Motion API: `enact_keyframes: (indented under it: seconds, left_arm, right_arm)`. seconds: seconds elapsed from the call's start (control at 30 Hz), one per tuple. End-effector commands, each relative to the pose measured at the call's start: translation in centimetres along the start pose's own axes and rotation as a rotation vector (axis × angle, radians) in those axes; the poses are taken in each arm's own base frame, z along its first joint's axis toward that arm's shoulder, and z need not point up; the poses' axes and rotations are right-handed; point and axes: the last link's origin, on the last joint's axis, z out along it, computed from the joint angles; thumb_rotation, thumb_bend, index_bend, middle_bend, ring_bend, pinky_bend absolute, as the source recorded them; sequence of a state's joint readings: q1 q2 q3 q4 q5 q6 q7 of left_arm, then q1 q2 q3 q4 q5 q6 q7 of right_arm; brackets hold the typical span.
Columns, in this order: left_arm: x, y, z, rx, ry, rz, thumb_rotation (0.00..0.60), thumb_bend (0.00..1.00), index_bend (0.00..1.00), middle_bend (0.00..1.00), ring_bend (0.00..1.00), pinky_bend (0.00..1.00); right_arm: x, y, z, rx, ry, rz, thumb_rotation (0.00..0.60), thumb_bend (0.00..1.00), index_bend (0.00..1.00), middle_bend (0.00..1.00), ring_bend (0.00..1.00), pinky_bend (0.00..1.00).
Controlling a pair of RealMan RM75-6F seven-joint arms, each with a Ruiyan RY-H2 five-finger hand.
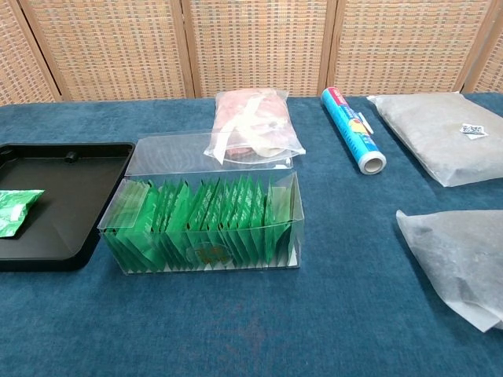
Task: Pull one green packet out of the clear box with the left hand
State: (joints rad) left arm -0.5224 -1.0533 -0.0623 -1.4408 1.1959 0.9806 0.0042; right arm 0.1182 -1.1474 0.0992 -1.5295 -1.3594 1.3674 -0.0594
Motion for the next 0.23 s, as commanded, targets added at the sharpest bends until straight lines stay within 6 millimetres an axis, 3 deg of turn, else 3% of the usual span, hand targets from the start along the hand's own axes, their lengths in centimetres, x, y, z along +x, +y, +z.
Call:
enact_keyframes:
  seconds: [0.03, 0.23]
  left_arm:
    - [1.3, -0.6, -3.9, 0.063, 0.156, -0.081, 0.6, 0.19, 0.0, 0.0, 0.0, 0.0]
    - [-1.6, -0.8, -7.2, 0.153, 0.192, -0.066, 0.6, 0.18, 0.0, 0.0, 0.0, 0.0]
  right_arm:
    - [0.1, -0.1, -0.1, 0.005, 0.003, 0.0, 0.6, 0.0, 0.0, 0.0, 0.0, 0.0]
    - [0.2, -0.1, -0.2, 0.01, 0.01, -0.001, 0.6, 0.0, 0.0, 0.0, 0.0, 0.0]
